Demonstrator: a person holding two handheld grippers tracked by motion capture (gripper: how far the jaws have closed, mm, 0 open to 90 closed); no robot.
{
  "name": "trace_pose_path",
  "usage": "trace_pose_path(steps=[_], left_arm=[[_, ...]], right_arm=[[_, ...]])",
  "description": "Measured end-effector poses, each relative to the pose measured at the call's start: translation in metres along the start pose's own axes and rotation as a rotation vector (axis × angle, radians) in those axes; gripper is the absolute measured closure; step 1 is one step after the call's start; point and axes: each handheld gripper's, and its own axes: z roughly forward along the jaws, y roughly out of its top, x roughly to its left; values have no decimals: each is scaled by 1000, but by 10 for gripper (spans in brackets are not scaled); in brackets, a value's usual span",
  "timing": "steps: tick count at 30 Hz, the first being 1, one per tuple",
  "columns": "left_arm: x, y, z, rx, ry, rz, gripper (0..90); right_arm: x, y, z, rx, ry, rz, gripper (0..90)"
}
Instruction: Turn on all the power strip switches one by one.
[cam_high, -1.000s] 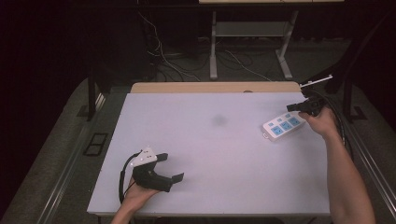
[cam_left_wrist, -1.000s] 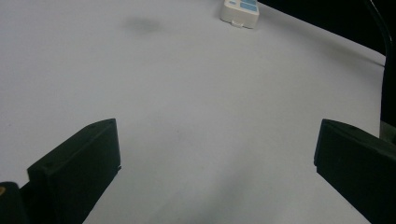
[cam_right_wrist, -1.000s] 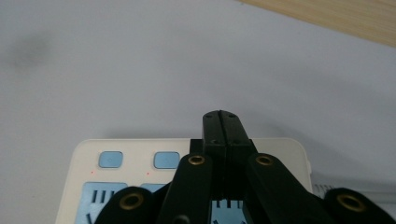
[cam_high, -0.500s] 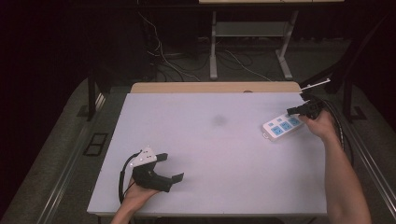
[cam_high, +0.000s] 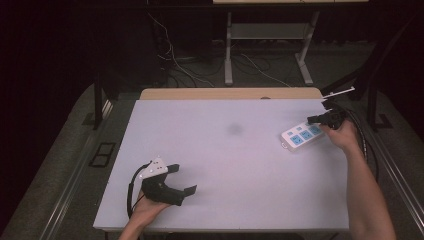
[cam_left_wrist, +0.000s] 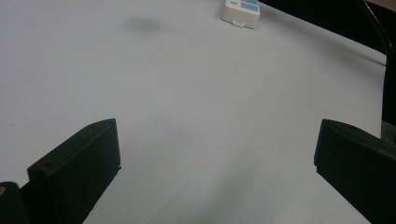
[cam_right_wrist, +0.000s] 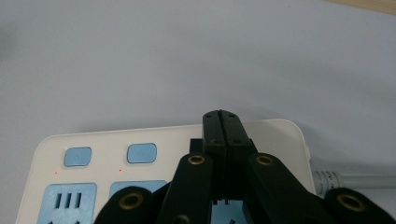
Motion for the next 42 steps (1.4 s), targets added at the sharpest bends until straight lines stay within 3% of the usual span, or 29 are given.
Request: trace_pose_path(steps=[20,26,35,42], left_arm=[[0,-1,-3,-1,2,1,0],[-1,-1,-5,-9,3,2,0],[-1,-1,-4,-5,1,-1,0],[-1,-1,-3,-6,-2,-2,0]], right_arm=[[6,-1,2,7,-49,28,900],[11,0,3,24,-77,15,900],[10,-2,3,9,-71,7,900],[13,-4,2,-1,-77,28,900]])
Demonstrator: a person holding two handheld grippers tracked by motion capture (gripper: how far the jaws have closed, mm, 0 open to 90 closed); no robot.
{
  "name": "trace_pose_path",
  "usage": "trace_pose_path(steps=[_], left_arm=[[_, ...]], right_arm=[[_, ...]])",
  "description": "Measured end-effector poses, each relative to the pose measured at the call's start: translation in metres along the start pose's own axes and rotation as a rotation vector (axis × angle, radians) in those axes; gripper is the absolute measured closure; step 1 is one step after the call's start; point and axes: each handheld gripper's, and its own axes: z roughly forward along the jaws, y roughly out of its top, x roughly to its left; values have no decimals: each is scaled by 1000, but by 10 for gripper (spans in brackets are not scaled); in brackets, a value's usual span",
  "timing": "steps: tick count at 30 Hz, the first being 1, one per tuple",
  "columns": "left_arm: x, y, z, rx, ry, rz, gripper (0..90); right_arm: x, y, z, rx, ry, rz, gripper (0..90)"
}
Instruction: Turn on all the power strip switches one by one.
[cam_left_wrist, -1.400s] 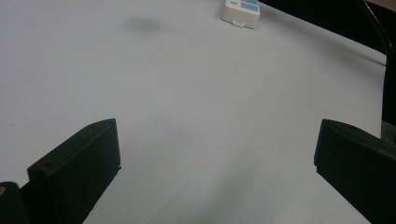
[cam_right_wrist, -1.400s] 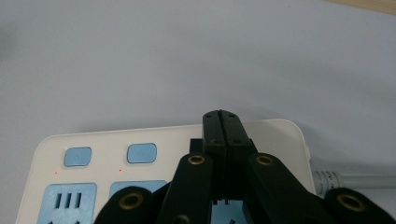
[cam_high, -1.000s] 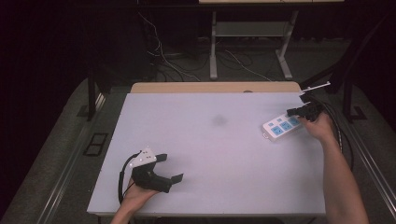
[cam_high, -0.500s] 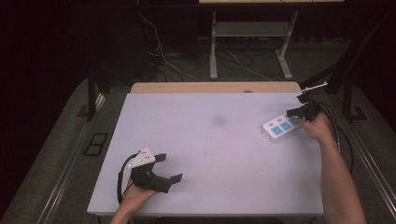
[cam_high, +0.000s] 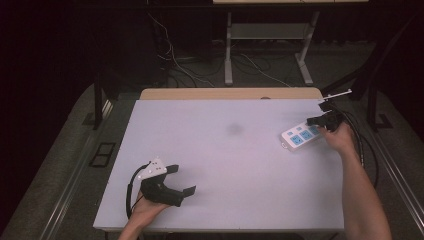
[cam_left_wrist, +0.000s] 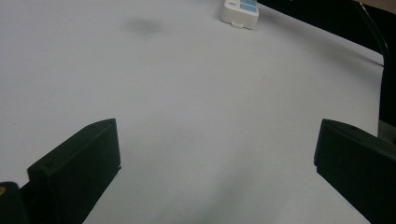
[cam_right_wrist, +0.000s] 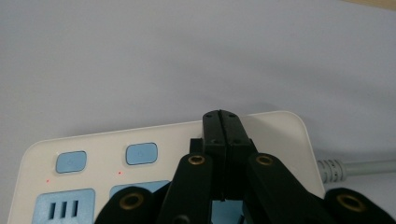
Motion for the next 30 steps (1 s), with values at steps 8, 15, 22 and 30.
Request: trace_pose_path(steps=[8,15,22,30], left_arm=[[-1,0,-1,-4,0,-1,0],[-2,0,-1,-5,-1,0,0],[-3,0,0,-6,-1,0,0],[-4,0,1,-4,-3,1,0]], right_arm=[[2,0,-1,4,11,18,899],[9,-1,-15,-45,31,10,869],[22,-1,-40,-113,30,0,620],[40,-11,-57,-184,57,33,204]])
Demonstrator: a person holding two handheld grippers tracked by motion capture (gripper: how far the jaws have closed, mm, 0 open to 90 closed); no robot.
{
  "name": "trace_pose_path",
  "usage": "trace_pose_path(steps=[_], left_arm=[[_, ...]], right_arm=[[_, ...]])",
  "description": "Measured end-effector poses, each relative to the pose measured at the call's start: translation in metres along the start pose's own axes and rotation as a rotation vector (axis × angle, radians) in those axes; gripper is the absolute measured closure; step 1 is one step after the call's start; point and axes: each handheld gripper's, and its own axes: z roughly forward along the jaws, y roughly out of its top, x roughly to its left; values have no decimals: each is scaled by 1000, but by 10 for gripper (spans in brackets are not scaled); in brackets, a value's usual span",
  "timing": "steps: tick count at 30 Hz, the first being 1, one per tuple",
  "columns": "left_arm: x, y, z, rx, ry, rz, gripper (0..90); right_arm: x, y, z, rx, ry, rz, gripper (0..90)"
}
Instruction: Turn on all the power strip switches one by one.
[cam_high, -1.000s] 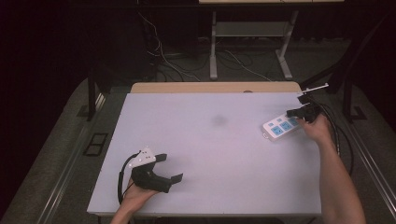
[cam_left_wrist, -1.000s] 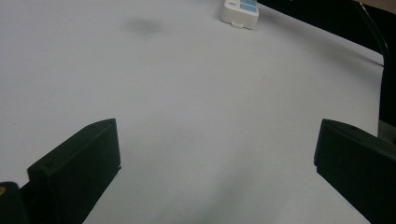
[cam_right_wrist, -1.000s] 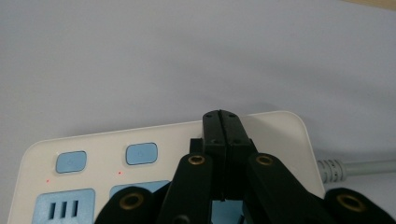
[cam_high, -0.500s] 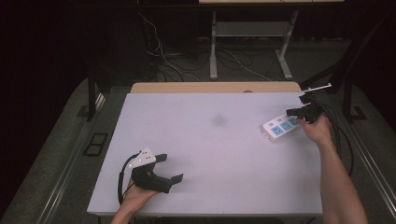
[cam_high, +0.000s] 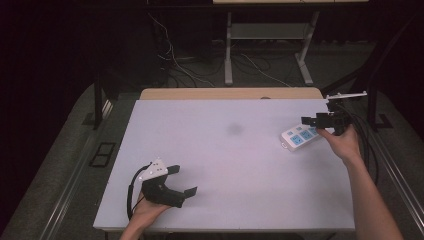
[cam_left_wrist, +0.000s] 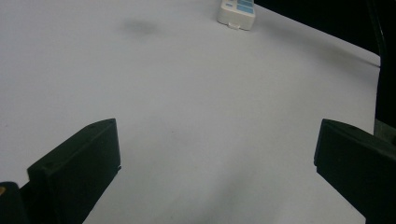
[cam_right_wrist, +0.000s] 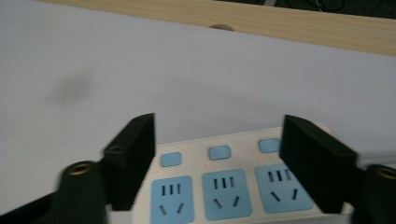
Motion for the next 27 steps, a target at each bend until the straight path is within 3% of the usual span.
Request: trace_pose_path(steps=[2,3,4,22,27], left_arm=[[0,0,0,-1,0,-1,0],[0,0,0,-1,0,0,0],[0,0,0,-2,0,-1,0],[-1,0,-1,-6,6,-5,0],[-1,0,-1,-8,6,-9,0]], right_arm=[[3,-3,-4,-21,37,10,80],[5,-6,-7,-29,84,15,16],[8,-8,-8,-32,97,12,3],[49,-58,-54,-148,247,-29,2],[58,-73,-63,-157,276,-46,3]])
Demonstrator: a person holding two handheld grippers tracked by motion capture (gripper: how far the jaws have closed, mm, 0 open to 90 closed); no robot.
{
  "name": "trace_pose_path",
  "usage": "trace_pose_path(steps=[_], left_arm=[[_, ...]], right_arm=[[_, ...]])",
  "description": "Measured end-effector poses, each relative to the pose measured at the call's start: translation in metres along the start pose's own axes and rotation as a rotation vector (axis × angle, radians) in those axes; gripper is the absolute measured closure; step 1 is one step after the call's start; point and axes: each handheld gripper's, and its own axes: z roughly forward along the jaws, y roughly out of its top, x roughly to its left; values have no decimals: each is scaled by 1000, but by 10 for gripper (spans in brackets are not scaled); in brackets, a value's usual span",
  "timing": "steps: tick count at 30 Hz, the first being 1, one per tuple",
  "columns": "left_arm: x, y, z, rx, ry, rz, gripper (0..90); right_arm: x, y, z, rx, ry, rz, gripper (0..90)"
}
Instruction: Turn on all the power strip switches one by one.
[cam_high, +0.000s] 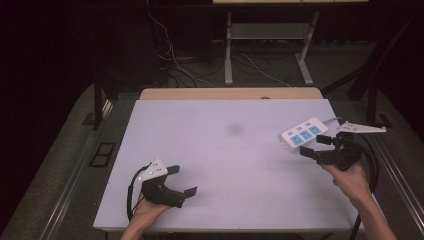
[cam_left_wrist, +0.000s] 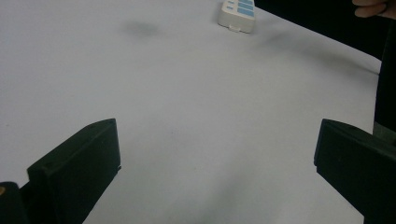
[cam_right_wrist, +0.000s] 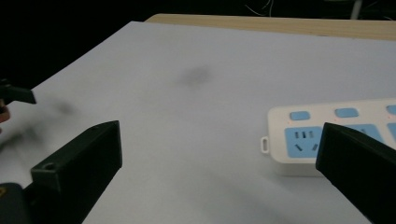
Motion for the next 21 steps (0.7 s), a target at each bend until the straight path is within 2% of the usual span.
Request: trace_pose_path(steps=[5,11,15,21], left_arm=[[0,0,0,-4,-1,-3,0],[0,0,-1,-10,1,-4,0],[1,0,-1,-8,2,-4,0],[0,0,0,-3,0,-3,0]], right_arm=[[12,-15,-5,-10,24,-17,3],[28,-36,-6,30,51,-55,3],[39,-49,-9,28,70,-74,3],[48,-64,-8,29,79,-83,3]])
